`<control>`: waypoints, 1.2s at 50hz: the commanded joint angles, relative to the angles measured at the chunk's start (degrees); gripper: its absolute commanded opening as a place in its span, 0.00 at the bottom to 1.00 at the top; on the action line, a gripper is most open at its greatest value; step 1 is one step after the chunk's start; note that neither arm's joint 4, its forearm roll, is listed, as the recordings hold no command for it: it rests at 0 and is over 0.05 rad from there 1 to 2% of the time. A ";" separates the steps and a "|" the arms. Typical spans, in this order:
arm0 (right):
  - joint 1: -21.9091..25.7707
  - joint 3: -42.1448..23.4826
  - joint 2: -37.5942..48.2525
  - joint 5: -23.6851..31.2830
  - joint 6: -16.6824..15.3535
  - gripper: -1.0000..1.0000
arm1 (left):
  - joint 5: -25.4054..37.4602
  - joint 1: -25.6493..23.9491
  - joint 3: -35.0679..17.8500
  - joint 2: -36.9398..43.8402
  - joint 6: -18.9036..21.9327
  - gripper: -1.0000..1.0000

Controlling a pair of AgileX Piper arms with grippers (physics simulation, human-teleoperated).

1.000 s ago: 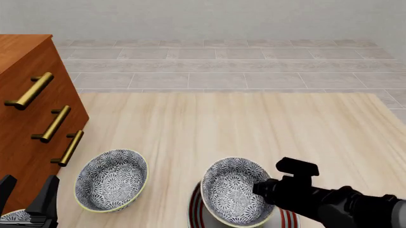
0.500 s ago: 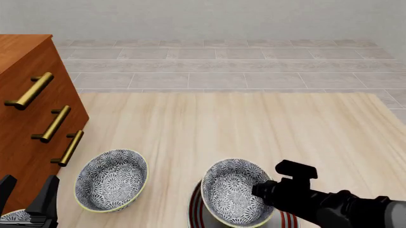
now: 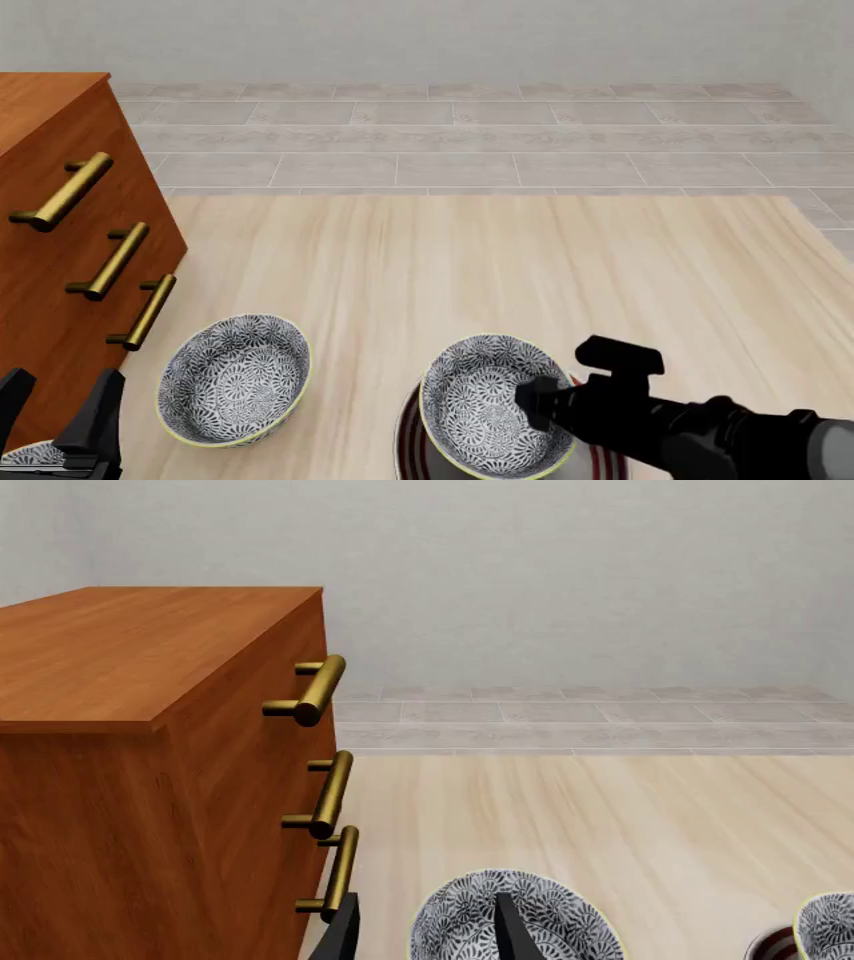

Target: Pick up the bowl and put it in the front on the plate.

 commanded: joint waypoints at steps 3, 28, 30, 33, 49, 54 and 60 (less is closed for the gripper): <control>-0.69 -2.14 -2.68 3.70 -1.16 1.00 | 0.00 0.00 0.00 0.00 0.00 1.00; -2.16 -11.10 -9.66 14.78 -5.01 1.00 | 0.00 0.00 0.00 0.00 0.00 1.00; -2.28 -11.55 -10.07 15.38 -5.26 1.00 | 0.00 0.00 0.00 0.00 0.00 1.00; -2.45 -12.07 -10.36 15.85 -5.54 1.00 | 0.00 0.00 0.00 0.00 0.00 1.00; -4.75 -20.15 -13.18 21.30 -8.55 1.00 | 0.00 0.00 0.00 0.00 0.00 1.00; -4.54 -21.78 -13.24 21.64 -8.89 1.00 | 0.00 0.00 0.00 0.00 0.00 1.00; -4.83 -23.89 -13.54 22.34 -9.53 1.00 | 0.00 0.00 0.00 0.00 0.00 1.00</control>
